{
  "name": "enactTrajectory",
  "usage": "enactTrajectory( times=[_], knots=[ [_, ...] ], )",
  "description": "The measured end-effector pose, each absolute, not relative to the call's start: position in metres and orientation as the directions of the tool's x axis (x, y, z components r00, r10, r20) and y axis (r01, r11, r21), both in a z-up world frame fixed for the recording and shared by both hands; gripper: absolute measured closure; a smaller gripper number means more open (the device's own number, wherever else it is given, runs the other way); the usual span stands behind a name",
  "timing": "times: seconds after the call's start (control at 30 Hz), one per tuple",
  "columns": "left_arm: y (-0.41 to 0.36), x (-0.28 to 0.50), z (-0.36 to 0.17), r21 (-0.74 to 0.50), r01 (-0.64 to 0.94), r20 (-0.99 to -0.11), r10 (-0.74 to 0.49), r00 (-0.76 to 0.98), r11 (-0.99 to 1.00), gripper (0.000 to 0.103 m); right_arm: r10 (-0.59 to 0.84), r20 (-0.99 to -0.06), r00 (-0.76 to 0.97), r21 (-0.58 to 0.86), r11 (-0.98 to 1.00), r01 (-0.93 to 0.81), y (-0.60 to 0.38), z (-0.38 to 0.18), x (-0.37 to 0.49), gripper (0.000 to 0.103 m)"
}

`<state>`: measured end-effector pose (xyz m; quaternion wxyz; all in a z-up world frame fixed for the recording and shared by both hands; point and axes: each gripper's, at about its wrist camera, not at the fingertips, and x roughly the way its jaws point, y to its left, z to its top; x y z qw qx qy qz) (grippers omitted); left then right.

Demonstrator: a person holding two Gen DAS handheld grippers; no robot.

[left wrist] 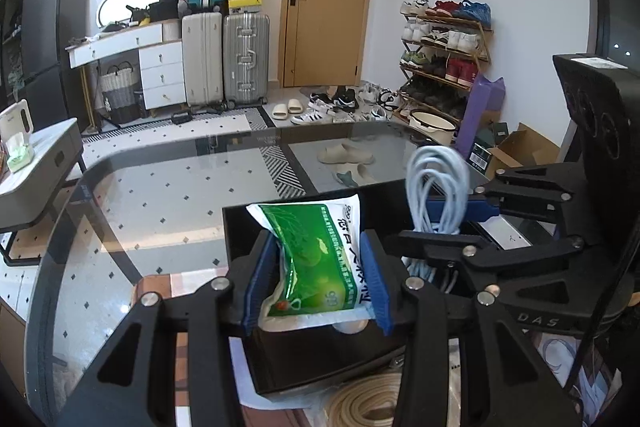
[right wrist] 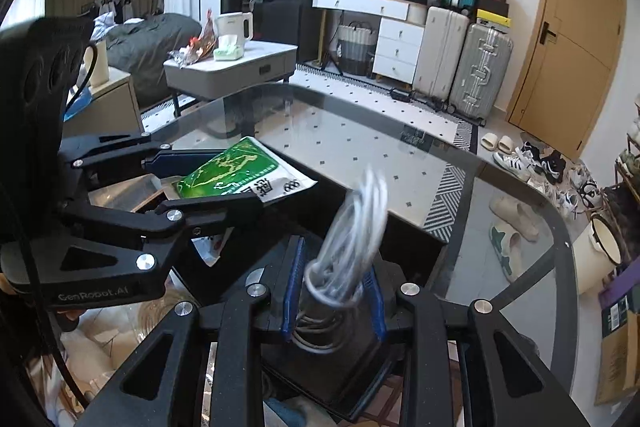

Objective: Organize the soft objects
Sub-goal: 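Lower both held items into the black box and open both grippers, then withdraw both open grippers from the box back over the pile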

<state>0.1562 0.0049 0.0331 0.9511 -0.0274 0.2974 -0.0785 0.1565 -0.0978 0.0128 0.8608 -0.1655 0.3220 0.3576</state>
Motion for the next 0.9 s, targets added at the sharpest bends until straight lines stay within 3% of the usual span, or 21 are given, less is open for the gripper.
enactTrajectory(
  times=[0.33,0.4,0.47,0.53,0.6,0.67,0.7,0.8,0.9],
  knots=[
    [0.004,0.151,0.031,-0.093,0.135,-0.607,-0.163,0.778,0.987,0.06,0.538,-0.69,0.484,0.005,0.672,-0.74,-0.094,0.01,0.161,0.075],
    [0.003,0.149,0.032,-0.086,0.138,-0.61,-0.162,0.776,0.987,0.058,0.546,-0.685,0.483,0.016,0.674,-0.739,-0.096,0.011,0.159,0.075],
    [0.003,0.147,0.034,-0.085,0.133,-0.608,-0.157,0.779,0.987,0.046,0.557,-0.671,0.489,0.026,0.677,-0.736,-0.1,0.015,0.157,0.073],
    [0.006,0.144,0.038,-0.1,0.137,-0.593,-0.17,0.787,0.985,0.036,0.558,-0.658,0.505,0.026,0.688,-0.725,-0.104,0.02,0.155,0.064],
    [0.008,0.14,0.042,-0.106,0.126,-0.586,-0.164,0.794,0.986,0.028,0.579,-0.629,0.518,0.051,0.696,-0.716,-0.114,0.025,0.15,0.041],
    [0.01,0.135,0.049,-0.11,0.099,-0.567,-0.144,0.811,0.989,0.007,0.588,-0.607,0.534,0.068,0.708,-0.703,-0.123,0.031,0.145,0.03],
    [0.011,0.133,0.051,-0.116,0.095,-0.56,-0.144,0.816,0.989,0.003,0.595,-0.594,0.541,0.082,0.714,-0.696,-0.13,0.034,0.141,0.02],
    [0.02,0.122,0.061,-0.144,0.079,-0.529,-0.144,0.836,0.986,0.0,0.624,-0.545,0.56,0.13,0.723,-0.679,-0.149,0.043,0.129,0.003],
    [0.025,0.111,0.068,-0.143,0.066,-0.514,-0.131,0.847,0.987,0.0,0.655,-0.487,0.578,0.177,0.722,-0.669,-0.165,0.054,0.113,0.001]
  ],
)
